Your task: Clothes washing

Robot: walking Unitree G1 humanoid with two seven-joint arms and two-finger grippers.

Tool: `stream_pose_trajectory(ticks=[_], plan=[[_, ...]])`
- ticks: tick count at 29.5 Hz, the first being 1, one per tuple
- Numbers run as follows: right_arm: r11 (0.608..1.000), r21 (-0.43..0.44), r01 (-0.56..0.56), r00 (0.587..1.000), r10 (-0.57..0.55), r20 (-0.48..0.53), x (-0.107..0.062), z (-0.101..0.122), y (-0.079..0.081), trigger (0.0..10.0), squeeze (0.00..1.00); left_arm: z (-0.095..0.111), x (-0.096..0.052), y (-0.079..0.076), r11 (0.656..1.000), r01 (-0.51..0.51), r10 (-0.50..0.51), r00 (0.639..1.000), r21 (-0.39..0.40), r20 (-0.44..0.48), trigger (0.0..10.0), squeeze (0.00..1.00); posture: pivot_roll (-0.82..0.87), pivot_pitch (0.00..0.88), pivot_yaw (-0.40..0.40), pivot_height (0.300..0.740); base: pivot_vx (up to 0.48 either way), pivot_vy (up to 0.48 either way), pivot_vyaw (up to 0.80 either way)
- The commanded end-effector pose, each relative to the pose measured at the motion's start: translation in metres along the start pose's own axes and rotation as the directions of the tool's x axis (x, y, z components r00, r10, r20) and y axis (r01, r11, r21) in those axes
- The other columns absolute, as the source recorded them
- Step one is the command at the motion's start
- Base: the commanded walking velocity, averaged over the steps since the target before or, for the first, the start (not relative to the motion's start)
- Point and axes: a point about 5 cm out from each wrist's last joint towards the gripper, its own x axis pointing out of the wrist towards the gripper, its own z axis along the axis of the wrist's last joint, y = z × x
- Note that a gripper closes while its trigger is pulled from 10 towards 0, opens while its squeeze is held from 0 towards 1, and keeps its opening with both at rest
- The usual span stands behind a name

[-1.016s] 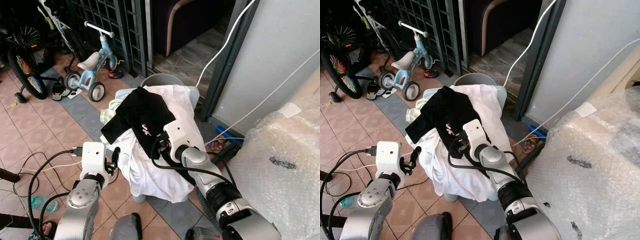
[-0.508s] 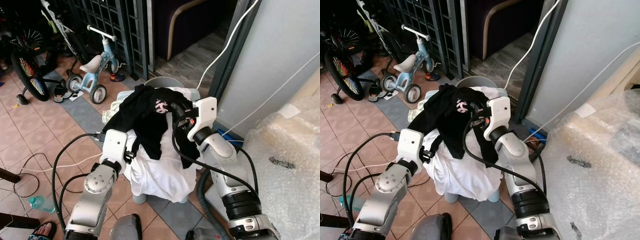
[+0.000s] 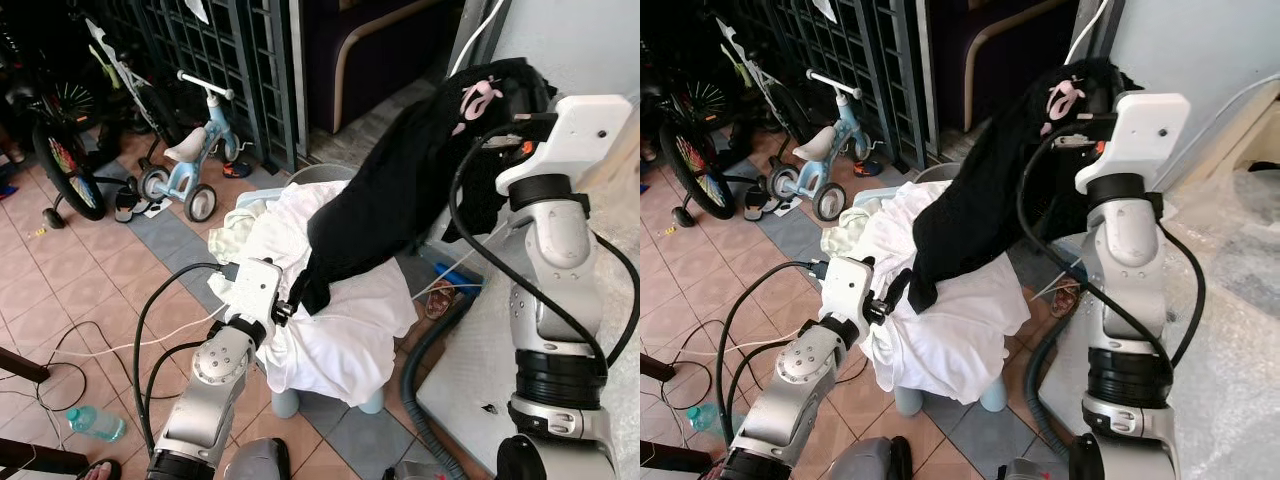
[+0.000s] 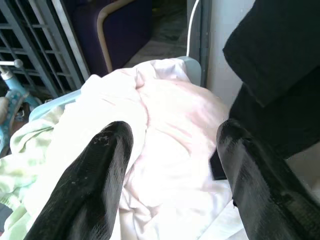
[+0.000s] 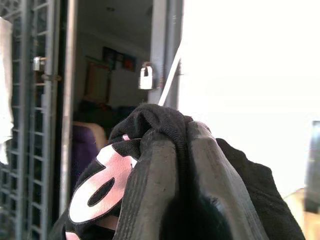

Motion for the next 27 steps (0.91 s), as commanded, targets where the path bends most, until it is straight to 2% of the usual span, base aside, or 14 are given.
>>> stream_pose_trajectory(ticks=[1, 2, 5, 6, 7, 11, 16, 18, 19, 21, 23, 24, 27], plan=[[0.996, -0.026, 0.08, 0.997, -0.08, 0.013, 0.008, 0.006, -0.016, 0.0, 0.0, -0.001, 0.0, 0.001, 1.0, 0.002, -0.002, 1.0, 0.005, 0.0, 10.0, 0.0, -0.09, 0.0, 0.085, 0.74, 0.0, 0.0, 0.0], [0.993, -0.035, 0.112, 0.994, -0.112, -0.012, 0.009, 0.001, -0.026, 0.0, 0.0, -0.001, 0.001, 0.001, 1.0, 0.001, -0.001, 1.0, 0.006, 0.004, 10.0, 0.0, -0.09, 0.0, 0.082, 0.74, 0.0, 0.0, -0.8], [0.991, -0.039, 0.129, 0.99, -0.131, -0.055, 0.007, -0.006, -0.031, 0.0, 0.0, -0.001, 0.001, 0.002, 1.0, -0.003, 0.003, 1.0, 0.007, 0.011, 10.0, 0.0, -0.09, 0.0, 0.08, 0.74, 0.0, 0.0, -0.8], [0.991, -0.043, 0.124, 0.99, -0.127, -0.065, 0.006, -0.008, -0.031, 3.5, 0.0, 0.0, 0.001, 0.002, 1.0, -0.006, 0.006, 1.0, 0.008, 0.014, 10.0, 0.0, -0.09, 0.0, 0.08, 0.74, 0.0, 0.0, -0.8], [0.992, -0.044, 0.116, 0.99, -0.119, -0.078, 0.004, -0.011, -0.029, 10.0, 0.0, 0.0, 0.001, 0.003, 1.0, -0.01, 0.01, 1.0, 0.007, 0.018, 10.0, 0.0, -0.09, 0.001, 0.08, 0.74, 0.0, 0.0, -0.8], [0.994, -0.063, 0.091, 0.992, -0.096, -0.08, 0.002, -0.013, -0.02, 10.0, 0.0, 0.004, 0.001, 0.003, 1.0, -0.014, 0.014, 0.999, 0.015, 0.046, 10.0, 0.0, -0.09, 0.008, 0.079, 0.74, 0.0, 0.0, -0.8], [0.991, -0.092, 0.095, 0.993, -0.101, -0.061, 0.003, -0.011, -0.019, 10.0, 0.0, 0.008, 0.001, 0.003, 1.0, -0.015, 0.014, 0.998, 0.026, 0.069, 10.0, 0.0, -0.08, 0.01, 0.079, 0.74, 0.0, 0.0, -0.8], [0.976, -0.166, 0.143, 0.988, -0.152, -0.041, 0.007, -0.007, -0.027, 10.0, 0.0, 0.009, 0.001, 0.004, 0.999, -0.019, 0.016, 0.997, 0.038, 0.081, 10.0, 0.0, -0.08, 0.01, 0.078, 0.74, 0.0, 0.0, -0.8], [0.976, -0.166, 0.143, 0.988, -0.152, -0.041, 0.007, -0.007, -0.027, 10.0, 0.0, 0.009, 0.001, 0.004, 0.999, -0.019, 0.016, 0.997, 0.038, 0.081, 10.0, 0.0, -0.08, 0.01, 0.078, 0.74, 0.0, 0.0, -0.8], [0.954, -0.212, 0.214, 0.973, -0.227, -0.041, 0.011, -0.007, -0.041, 10.0, 0.0, 0.01, 0.002, 0.003, 0.999, -0.022, 0.018, 0.996, 0.039, 0.085, 10.0, 0.0, -0.08, 0.011, 0.076, 0.74, 0.0, 0.0, -0.8], [0.936, -0.226, 0.27, 0.957, -0.286, -0.041, 0.015, -0.007, -0.055, 10.0, 0.0, 0.01, 0.002, 0.003, 0.999, -0.023, 0.019, 0.996, 0.035, 0.088, 10.0, 0.0, -0.08, 0.012, 0.076, 0.74, 0.0, 0.0, -0.8], [0.921, -0.239, 0.308, 0.944, -0.326, -0.041, 0.022, -0.006, -0.069, 10.0, 0.0, 0.011, 0.002, 0.003, 0.999, -0.022, 0.019, 0.996, 0.037, 0.091, 10.0, 0.0, -0.08, 0.013, 0.076, 0.74, 0.0, 0.0, -0.8], [0.914, -0.245, 0.325, 0.939, -0.342, -0.033, 0.026, -0.004, -0.076, 10.0, 0.0, 0.011, 0.003, 0.003, 0.999, -0.022, 0.018, 0.996, 0.037, 0.092, 10.0, 0.0, -0.08, 0.014, 0.075, 0.74, 0.0, 0.0, -0.8]])
